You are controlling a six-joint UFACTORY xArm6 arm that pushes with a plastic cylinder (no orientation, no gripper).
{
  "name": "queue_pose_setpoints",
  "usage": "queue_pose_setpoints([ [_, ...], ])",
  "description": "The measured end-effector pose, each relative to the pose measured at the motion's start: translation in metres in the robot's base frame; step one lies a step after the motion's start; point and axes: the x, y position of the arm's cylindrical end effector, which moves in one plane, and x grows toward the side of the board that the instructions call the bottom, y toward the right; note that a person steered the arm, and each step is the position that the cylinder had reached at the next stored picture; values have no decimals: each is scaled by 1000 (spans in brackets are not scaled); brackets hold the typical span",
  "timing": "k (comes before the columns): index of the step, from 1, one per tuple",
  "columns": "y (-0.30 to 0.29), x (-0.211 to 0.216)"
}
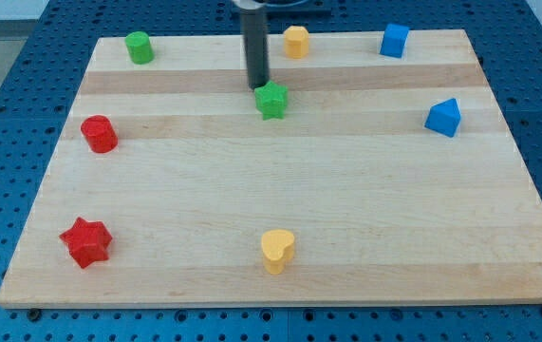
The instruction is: Keep green star in between yellow heart and blue triangle
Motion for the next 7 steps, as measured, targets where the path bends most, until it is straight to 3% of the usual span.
queue_pose_setpoints([
  [2, 89, 71],
  [3, 96, 76],
  [5, 59, 8],
  [6, 27, 12],
  [7, 25, 44],
])
